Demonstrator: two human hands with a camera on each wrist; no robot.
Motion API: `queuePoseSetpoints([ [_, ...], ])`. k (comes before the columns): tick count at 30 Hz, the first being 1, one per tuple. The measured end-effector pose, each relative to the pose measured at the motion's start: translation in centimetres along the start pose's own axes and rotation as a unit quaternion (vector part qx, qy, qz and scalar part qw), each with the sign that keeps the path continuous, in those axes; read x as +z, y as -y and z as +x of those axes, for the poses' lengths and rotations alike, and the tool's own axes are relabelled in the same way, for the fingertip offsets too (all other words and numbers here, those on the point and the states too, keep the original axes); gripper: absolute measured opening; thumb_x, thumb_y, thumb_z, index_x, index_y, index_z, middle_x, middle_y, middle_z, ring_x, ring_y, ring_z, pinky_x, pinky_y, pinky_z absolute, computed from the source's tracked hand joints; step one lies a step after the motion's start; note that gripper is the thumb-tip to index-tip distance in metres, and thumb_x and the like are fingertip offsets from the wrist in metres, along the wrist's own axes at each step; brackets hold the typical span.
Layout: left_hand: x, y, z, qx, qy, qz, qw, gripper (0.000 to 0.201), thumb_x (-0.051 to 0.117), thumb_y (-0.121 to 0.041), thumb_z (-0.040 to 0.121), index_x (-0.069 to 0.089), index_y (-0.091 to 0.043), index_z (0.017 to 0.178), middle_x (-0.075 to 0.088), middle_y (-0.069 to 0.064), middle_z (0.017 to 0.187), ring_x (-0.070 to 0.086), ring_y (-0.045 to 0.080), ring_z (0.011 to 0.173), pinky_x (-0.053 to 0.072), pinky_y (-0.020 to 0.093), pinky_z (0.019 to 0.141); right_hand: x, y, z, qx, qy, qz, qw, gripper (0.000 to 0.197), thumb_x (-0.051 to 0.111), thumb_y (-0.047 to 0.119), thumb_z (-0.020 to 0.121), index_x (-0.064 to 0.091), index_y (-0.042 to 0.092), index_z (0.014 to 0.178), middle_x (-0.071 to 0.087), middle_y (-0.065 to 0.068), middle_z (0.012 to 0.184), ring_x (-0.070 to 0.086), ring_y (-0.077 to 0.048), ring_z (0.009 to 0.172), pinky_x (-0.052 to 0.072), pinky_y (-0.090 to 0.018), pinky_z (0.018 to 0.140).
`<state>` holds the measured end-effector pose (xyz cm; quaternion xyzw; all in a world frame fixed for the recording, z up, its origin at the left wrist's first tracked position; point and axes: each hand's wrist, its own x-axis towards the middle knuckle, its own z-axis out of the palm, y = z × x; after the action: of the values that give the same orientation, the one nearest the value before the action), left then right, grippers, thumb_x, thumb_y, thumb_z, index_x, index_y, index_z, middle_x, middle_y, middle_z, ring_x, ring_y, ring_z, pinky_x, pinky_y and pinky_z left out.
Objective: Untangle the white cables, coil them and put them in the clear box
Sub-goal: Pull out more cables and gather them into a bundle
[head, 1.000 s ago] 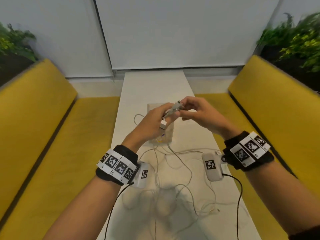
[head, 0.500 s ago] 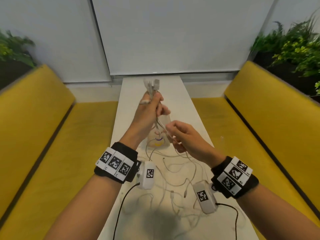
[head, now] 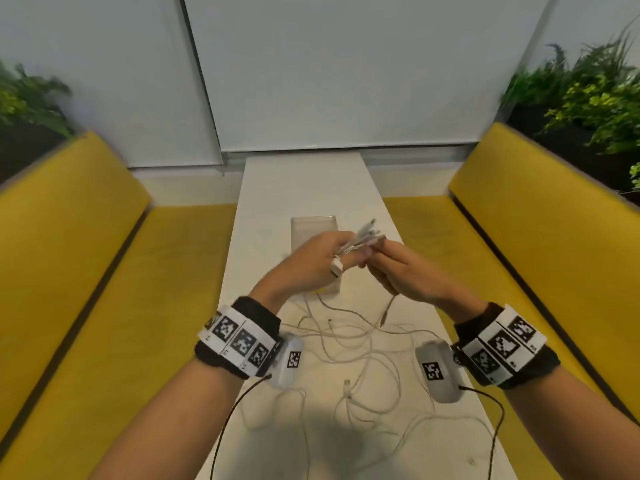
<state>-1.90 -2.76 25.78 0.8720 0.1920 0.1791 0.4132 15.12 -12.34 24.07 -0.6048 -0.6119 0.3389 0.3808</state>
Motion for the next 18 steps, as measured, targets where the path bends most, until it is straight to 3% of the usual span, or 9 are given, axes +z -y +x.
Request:
queuePoseSetpoints([
  [4,-0.6,0.9,0.0,-0.021,-0.066,0.017,0.997,0.041,0.056,-0.041,0.101,0.060,-0.015,0.068,0.059,-0.010,0.064,0.051,0.002,0.058,0.042,0.026,0.062,-1.1,-0.6,-0.9,-0.025,0.020,-0.015,0.999,0.034,0.045,0.031,0.103,0.057,0.015,0.077,0.042,0.006,0.058,0.039,-0.015,0.050,0.035,-0.029,0.047],
  [7,-2.6,1.6,-0.4,-0.020,-0.158,0.003,0.987,0.044,0.061,-0.040,0.098,0.048,-0.025,0.059,0.047,-0.015,0.052,0.041,0.001,0.051,0.032,0.021,0.055,-1.6,-2.6,-2.2,0.004,0.006,0.035,0.999,0.038,0.044,0.038,0.102,0.047,0.021,0.068,0.037,0.005,0.060,0.032,-0.012,0.051,0.028,-0.030,0.046],
  [10,-3.2,1.3,-0.4,-0.033,-0.144,0.007,0.989,0.040,0.059,-0.043,0.098,0.058,-0.023,0.063,0.061,-0.011,0.067,0.058,0.010,0.069,0.047,0.032,0.069,-1.8,-3.9,-2.9,0.007,-0.006,0.046,0.999,0.038,0.042,0.038,0.100,0.044,0.015,0.070,0.035,0.004,0.059,0.030,-0.010,0.050,0.027,-0.024,0.045],
  [12,-2.9,0.6,-0.5,-0.026,-0.129,-0.003,0.991,0.031,0.055,-0.034,0.101,0.073,-0.018,0.082,0.072,-0.006,0.082,0.067,0.015,0.093,0.051,0.040,0.090,-2.1,-5.4,-2.7,0.045,-0.024,0.057,0.997,0.041,0.044,0.042,0.098,0.047,0.011,0.071,0.038,0.004,0.059,0.034,-0.010,0.051,0.030,-0.022,0.047],
  [13,-2.8,0.4,-0.6,-0.012,-0.137,-0.021,0.990,0.030,0.052,-0.029,0.104,0.075,-0.013,0.093,0.070,-0.005,0.078,0.066,0.013,0.089,0.052,0.040,0.085,-2.4,-6.4,-2.5,0.076,-0.041,0.026,0.996,0.042,0.046,0.046,0.097,0.053,0.011,0.075,0.045,0.004,0.063,0.043,-0.010,0.054,0.036,-0.023,0.051],
  [14,-2.9,0.4,-0.6,-0.006,-0.154,-0.049,0.987,0.030,0.048,-0.027,0.106,0.073,-0.010,0.100,0.065,-0.001,0.073,0.060,0.019,0.079,0.050,0.037,0.069,-2.8,-7.8,-2.2,0.121,-0.071,-0.058,0.988,0.040,0.049,0.048,0.096,0.061,0.011,0.087,0.056,0.002,0.074,0.056,-0.013,0.068,0.044,-0.027,0.060],
  [16,-3.4,0.7,-0.7,-0.014,-0.176,-0.131,0.976,0.027,0.046,-0.031,0.107,0.066,-0.012,0.104,0.042,-0.002,0.056,0.038,0.016,0.054,0.035,0.026,0.052,-3.1,-10.2,-2.1,0.262,-0.140,-0.292,0.909,0.038,0.055,0.038,0.096,0.058,0.012,0.123,0.058,-0.012,0.117,0.055,-0.029,0.114,0.047,-0.043,0.088],
  [17,-3.6,1.0,-0.7,-0.016,-0.172,-0.168,0.971,0.023,0.046,-0.032,0.106,0.061,-0.014,0.103,0.035,-0.007,0.056,0.031,0.011,0.054,0.032,0.024,0.054,-2.7,-10.9,-2.3,0.303,-0.166,-0.354,0.869,0.043,0.057,0.034,0.094,0.052,0.011,0.130,0.051,-0.016,0.129,0.047,-0.034,0.123,0.043,-0.047,0.095],
  [18,-3.7,1.2,-0.7,-0.018,-0.162,-0.190,0.968,0.018,0.047,-0.030,0.106,0.056,-0.015,0.103,0.034,-0.011,0.059,0.029,0.010,0.055,0.031,0.025,0.056,-2.0,-11.2,-2.4,0.290,-0.185,-0.374,0.861,0.043,0.059,0.031,0.092,0.052,0.010,0.128,0.049,-0.016,0.130,0.046,-0.035,0.123,0.043,-0.047,0.096],
])
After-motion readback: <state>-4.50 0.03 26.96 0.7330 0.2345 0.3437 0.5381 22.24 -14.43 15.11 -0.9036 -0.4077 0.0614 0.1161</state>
